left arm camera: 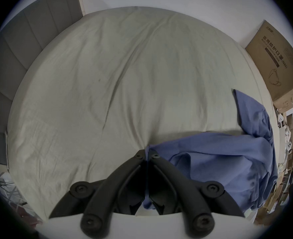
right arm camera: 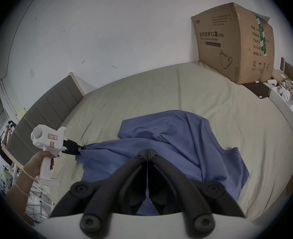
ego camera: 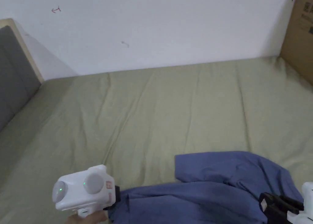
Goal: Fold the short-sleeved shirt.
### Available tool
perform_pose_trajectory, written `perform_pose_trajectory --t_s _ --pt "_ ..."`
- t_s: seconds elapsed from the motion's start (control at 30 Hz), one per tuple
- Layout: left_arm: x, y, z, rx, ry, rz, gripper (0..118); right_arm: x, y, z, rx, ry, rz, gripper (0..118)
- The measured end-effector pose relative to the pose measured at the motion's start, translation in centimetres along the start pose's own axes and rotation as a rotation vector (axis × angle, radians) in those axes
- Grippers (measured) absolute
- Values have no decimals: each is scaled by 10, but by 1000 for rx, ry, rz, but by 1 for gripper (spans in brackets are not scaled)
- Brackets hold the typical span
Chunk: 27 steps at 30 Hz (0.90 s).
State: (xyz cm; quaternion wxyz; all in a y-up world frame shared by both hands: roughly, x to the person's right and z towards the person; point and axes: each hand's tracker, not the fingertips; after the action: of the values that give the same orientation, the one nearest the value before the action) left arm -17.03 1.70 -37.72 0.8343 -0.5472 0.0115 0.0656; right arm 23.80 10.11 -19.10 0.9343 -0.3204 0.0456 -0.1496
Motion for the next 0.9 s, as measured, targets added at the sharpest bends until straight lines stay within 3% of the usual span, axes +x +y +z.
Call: perform_pose_trajectory --t_s 0.07,0.17,0.2,0.27,0.3,0.4,0.47,0.57,0.63,0.67,0.73,0.8,0.87,0.9 --pt "-2 1 17 32 -40 27 0 13 19 -5 0 91 -46 1" --pt "-11 2 41 83 -95 47 0 27 63 -27 -27 97 49 3" --pt "-14 1 48 107 -144 56 0 31 78 -38 -41 102 84 22" --pt "-16 0 65 139 -178 51 0 43 109 -76 -110 101 135 87" --pt "-11 1 72 157 -171 36 0 50 120 -97 -153 97 155 111" --pt "-7 2 87 195 -155 -16 0 63 146 -180 -319 43 230 113" --pt "-5 4 92 208 -166 -24 0 65 147 -235 -455 -89 295 113" --pt "-4 6 93 218 -169 -25 0 64 131 -296 -589 -107 427 110" --pt "-5 7 91 220 -159 -28 0 64 115 -326 -698 -230 460 106" --pt "-6 7 91 217 -153 -26 0 68 112 -330 -705 -162 420 106" --pt "-8 8 92 218 -152 -41 0 68 124 -318 -667 -157 366 103" --pt "-11 7 96 223 -155 -48 0 69 126 -309 -650 -134 375 98" --pt "-12 8 102 231 -151 -52 0 67 132 -299 -615 -145 348 81" --pt "-13 7 105 245 -144 -60 0 65 133 -297 -611 -149 345 64"
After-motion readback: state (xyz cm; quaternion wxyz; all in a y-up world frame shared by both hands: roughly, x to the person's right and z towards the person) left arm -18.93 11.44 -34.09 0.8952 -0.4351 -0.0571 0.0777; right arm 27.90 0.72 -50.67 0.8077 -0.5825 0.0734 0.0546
